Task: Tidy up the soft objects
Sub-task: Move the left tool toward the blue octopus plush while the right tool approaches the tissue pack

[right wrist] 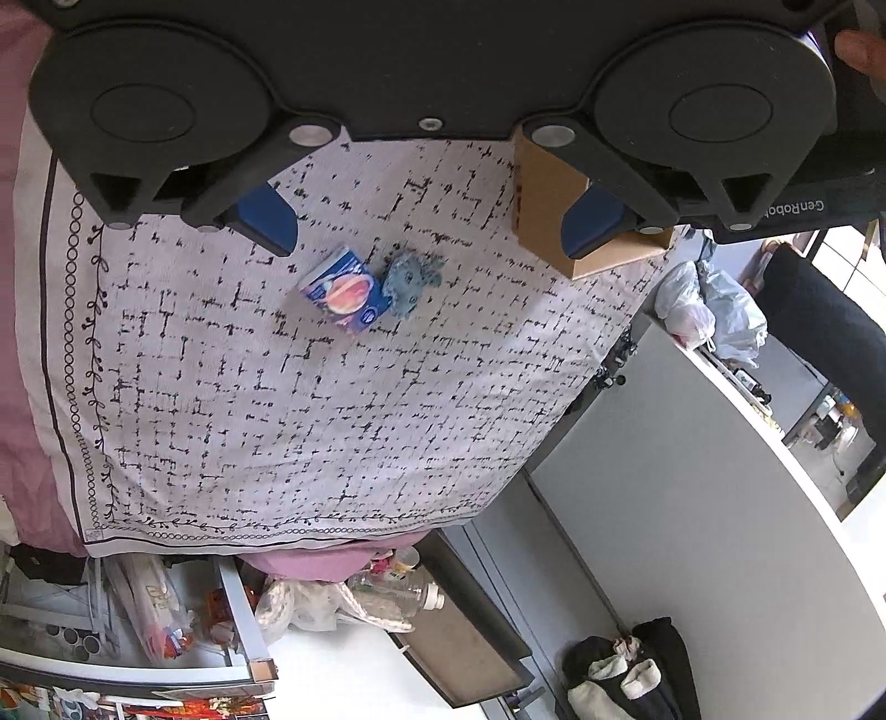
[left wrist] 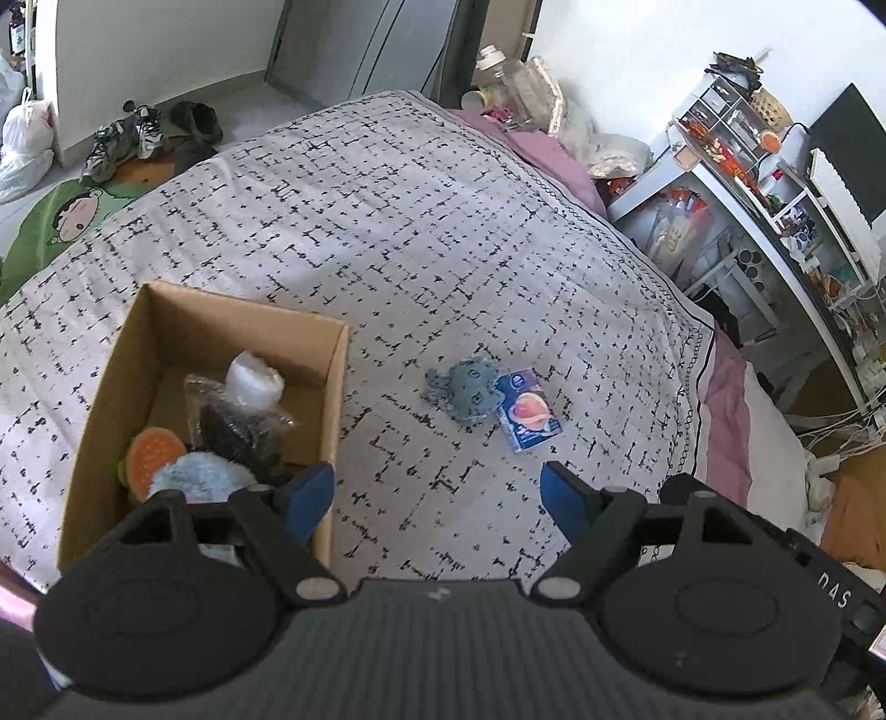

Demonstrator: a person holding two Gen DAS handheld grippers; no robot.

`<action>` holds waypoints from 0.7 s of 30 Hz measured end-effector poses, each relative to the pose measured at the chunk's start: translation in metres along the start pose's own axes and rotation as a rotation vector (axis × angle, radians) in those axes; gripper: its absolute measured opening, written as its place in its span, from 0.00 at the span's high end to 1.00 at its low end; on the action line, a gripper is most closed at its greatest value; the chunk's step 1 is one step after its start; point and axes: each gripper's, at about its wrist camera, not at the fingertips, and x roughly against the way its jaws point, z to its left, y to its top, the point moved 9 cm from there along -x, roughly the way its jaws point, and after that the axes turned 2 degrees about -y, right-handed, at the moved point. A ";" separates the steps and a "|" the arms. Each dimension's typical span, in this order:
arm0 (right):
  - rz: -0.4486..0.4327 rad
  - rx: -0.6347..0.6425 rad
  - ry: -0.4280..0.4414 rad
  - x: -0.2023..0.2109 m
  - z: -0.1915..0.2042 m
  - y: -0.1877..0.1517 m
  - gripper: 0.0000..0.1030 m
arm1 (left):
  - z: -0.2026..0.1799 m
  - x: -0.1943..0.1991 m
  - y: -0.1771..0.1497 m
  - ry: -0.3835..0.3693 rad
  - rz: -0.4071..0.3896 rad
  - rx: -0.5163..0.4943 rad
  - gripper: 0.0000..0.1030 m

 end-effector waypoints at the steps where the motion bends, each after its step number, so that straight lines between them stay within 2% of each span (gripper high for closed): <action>1: -0.001 -0.002 -0.001 0.000 -0.003 0.002 0.00 | -0.002 -0.002 0.000 0.001 0.001 -0.002 0.22; 5: -0.031 -0.019 -0.026 0.001 -0.017 0.011 0.01 | -0.012 -0.008 0.002 0.004 0.006 -0.012 0.22; 9: -0.029 -0.043 -0.019 -0.001 -0.029 0.019 0.01 | -0.020 -0.015 0.003 0.009 0.010 -0.025 0.22; 21: -0.017 -0.011 -0.028 -0.019 -0.048 0.042 0.00 | -0.046 -0.045 0.013 0.023 0.034 -0.042 0.22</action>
